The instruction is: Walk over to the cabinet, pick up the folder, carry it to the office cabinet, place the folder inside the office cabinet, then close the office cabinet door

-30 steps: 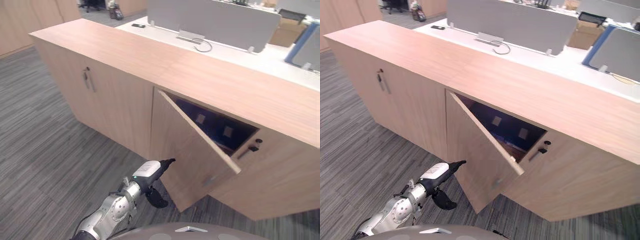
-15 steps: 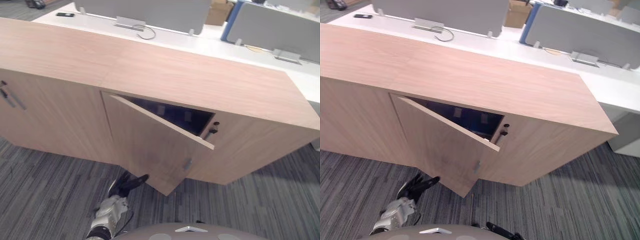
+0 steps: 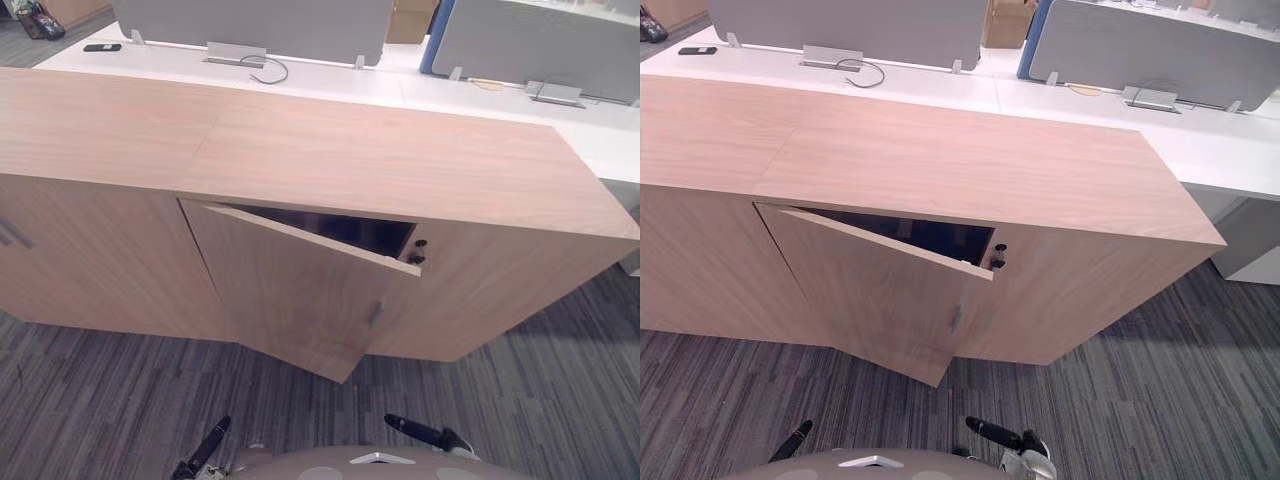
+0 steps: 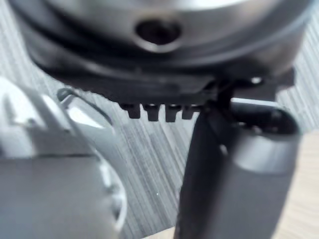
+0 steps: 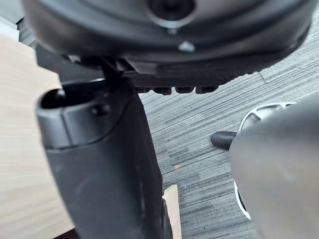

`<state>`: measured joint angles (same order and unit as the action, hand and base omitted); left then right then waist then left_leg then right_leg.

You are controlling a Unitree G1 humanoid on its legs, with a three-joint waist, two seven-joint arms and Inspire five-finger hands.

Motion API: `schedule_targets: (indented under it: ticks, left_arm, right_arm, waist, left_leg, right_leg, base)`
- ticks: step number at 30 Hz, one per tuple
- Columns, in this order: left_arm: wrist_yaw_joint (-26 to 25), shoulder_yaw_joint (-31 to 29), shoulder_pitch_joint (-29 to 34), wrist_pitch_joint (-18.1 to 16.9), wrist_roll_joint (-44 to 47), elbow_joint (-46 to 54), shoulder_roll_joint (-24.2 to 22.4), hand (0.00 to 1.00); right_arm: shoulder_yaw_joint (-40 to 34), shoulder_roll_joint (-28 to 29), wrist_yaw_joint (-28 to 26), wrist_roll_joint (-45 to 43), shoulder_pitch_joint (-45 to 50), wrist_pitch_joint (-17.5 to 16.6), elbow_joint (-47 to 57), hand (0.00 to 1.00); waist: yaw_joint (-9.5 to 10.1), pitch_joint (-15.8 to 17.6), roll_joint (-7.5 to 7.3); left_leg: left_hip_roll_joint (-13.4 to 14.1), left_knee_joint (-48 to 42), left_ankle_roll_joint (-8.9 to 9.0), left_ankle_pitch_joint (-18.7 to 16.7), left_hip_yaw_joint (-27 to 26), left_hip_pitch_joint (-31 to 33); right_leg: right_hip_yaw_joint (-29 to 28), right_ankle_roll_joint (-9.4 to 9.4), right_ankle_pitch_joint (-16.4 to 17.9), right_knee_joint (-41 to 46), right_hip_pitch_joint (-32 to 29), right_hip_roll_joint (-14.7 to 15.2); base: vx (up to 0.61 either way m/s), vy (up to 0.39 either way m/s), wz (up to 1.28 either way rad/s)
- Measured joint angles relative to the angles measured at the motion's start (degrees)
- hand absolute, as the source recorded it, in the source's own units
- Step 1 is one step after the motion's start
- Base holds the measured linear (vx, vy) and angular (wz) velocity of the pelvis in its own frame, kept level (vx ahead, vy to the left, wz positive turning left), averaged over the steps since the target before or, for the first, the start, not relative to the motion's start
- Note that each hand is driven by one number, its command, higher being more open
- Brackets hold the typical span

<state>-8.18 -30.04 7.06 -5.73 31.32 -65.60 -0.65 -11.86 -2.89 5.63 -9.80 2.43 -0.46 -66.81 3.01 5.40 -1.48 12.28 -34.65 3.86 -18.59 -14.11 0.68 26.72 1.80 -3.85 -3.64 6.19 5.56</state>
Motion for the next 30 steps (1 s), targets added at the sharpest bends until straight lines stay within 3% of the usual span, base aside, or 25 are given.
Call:
schedule_targets:
  ticks: [1,2,4,7,10,13,15,18,30]
  left_arm:
    - [-0.7,1.9,-0.1,-0.6,0.0,0.2,-0.5,1.0]
    - [-1.3,3.1,-0.1,-0.8,-0.1,0.6,-0.9,1.0]
    - [-2.7,5.0,0.5,-1.9,-0.3,1.5,-1.5,1.0]
    - [-2.8,8.0,0.5,-2.9,-4.6,3.0,0.1,1.0]
    - [-0.7,13.5,0.8,-2.8,-10.3,3.0,2.5,1.0]
    - [3.6,18.0,0.8,-2.6,-11.7,3.0,4.4,1.0]
    - [9.7,18.5,0.0,-2.3,-11.2,3.0,4.5,1.0]
    - [14.4,18.6,-0.6,-1.3,-11.3,2.7,3.4,1.0]
    - [12.0,19.9,-2.1,-0.5,-13.9,0.0,5.0,1.0]
  right_arm:
    - [0.1,-1.1,0.4,0.0,-0.8,-0.1,-0.2,1.0]
    - [0.1,-1.6,0.8,0.0,-1.3,-0.1,-0.6,1.0]
    - [0.2,-1.9,2.1,-0.2,-1.4,-0.3,-0.4,1.0]
    - [0.6,-1.1,2.4,-0.1,-1.6,-0.3,-0.5,1.0]
    - [0.2,-1.0,2.3,-0.1,-1.3,-0.4,-0.5,1.0]
    - [-1.0,-0.9,2.2,-0.1,-0.8,-0.4,-0.5,1.0]
    - [-2.3,-0.9,1.5,-0.1,-0.5,-0.4,-0.5,1.0]
    - [-3.3,-0.8,-0.8,0.1,-0.6,-0.4,-0.5,1.0]
    - [-1.0,-0.2,-2.4,4.3,-0.9,-0.2,-0.5,1.0]
  waist:
    - [0.06,0.9,1.35]
    - [0.04,1.6,2.16]
    - [0.37,1.4,3.39]
    - [0.06,1.6,1.16]
    - [-0.02,0.8,0.91]
    - [-0.4,-0.8,1.08]
    - [-1.06,-1.5,1.59]
    - [-1.87,-1.8,1.72]
    - [-1.93,-2.1,0.3]
  left_leg:
    - [-2.4,3.0,0.08,-1.7,6.4,1.2]
    - [-3.8,5.3,0.26,-1.8,9.3,1.7]
    - [-7.0,11.0,-0.03,-0.5,11.4,1.3]
    - [-10.5,15.6,-2.43,2.2,10.4,-0.4]
    - [-11.9,20.0,-2.82,3.6,9.4,-3.3]
    - [-11.9,23.4,-2.8,4.7,8.8,-4.9]
    - [-11.7,25.0,-2.81,4.9,9.0,-6.1]
    - [-11.7,26.0,-2.82,4.8,9.6,-7.9]
    - [-12.9,26.0,-2.86,4.8,11.7,-9.1]
  right_leg:
    - [-0.4,0.05,0.0,0.5,-0.2,0.4]
    - [-0.6,0.31,0.0,0.9,-0.4,0.7]
    - [-2.4,2.67,-0.9,0.7,-1.5,1.8]
    - [-4.8,3.87,-2.4,-0.8,-1.3,4.3]
    - [-6.0,4.08,-2.6,-0.9,-1.2,5.0]
    - [-6.6,4.03,-2.6,-0.9,-1.9,4.8]
    - [-6.6,3.88,-2.5,-0.9,-1.7,4.4]
    - [-6.6,3.78,-2.4,-0.9,-0.7,4.3]
    - [-5.8,3.78,-2.4,-1.0,0.9,5.3]
  base:
    - [-0.07,0.209,-0.18]
    - [-0.11,0.263,-0.26]
    - [-0.05,0.222,-0.19]
    - [0.02,0.138,0.04]
    - [0.08,0.088,-0.12]
    - [0.13,0.016,-0.17]
    - [0.14,-0.014,-0.08]
    - [0.08,0.0,-0.13]
    - [0.0,-0.01,0.03]
